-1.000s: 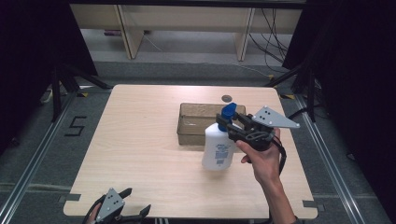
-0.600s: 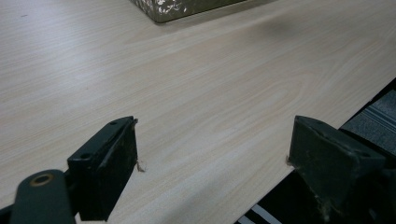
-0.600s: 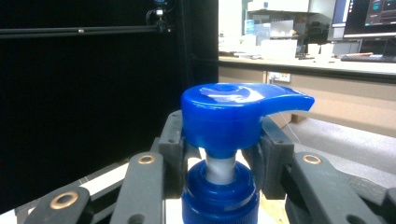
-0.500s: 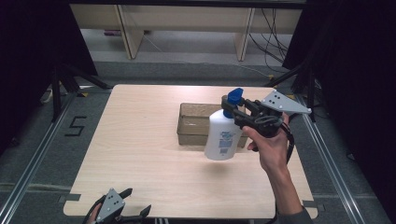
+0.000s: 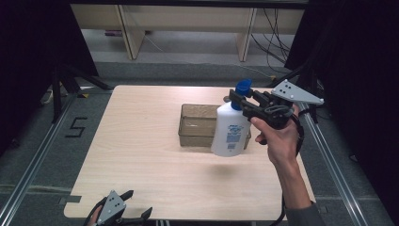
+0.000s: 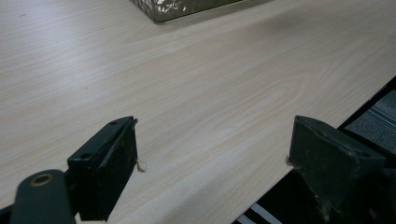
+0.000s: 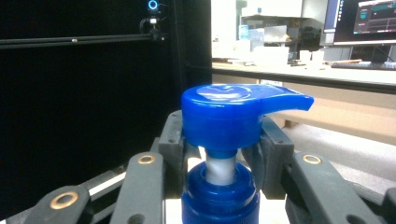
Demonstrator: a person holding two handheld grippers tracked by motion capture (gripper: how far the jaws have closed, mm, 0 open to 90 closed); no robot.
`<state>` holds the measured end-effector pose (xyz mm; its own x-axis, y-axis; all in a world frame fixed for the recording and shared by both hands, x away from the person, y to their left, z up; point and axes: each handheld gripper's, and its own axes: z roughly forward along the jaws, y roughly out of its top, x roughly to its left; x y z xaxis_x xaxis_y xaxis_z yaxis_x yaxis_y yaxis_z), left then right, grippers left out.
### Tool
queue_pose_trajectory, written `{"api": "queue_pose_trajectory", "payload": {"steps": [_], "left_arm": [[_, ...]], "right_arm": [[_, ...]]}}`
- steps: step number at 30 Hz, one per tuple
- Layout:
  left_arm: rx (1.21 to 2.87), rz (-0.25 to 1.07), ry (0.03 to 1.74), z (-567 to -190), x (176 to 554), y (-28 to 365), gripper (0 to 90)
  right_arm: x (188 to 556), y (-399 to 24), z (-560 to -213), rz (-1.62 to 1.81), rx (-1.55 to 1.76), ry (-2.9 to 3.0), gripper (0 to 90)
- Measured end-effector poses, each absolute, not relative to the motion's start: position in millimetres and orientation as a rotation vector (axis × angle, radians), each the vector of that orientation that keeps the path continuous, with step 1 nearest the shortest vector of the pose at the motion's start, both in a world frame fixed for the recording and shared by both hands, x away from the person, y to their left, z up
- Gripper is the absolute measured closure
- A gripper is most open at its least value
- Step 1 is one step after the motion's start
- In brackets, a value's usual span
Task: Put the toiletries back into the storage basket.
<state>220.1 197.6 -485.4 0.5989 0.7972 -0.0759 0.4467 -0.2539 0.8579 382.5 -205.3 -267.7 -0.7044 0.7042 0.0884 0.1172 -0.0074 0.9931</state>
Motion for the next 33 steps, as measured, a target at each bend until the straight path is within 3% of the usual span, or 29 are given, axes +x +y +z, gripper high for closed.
{"api": "queue_pose_trajectory", "payload": {"steps": [33], "left_arm": [[1.902, 0.462, 0.993, -487, 220, 196, 14.9]], "right_arm": [[438, -222, -264, 1.666, 0.964, 1.785, 61.8]]}}
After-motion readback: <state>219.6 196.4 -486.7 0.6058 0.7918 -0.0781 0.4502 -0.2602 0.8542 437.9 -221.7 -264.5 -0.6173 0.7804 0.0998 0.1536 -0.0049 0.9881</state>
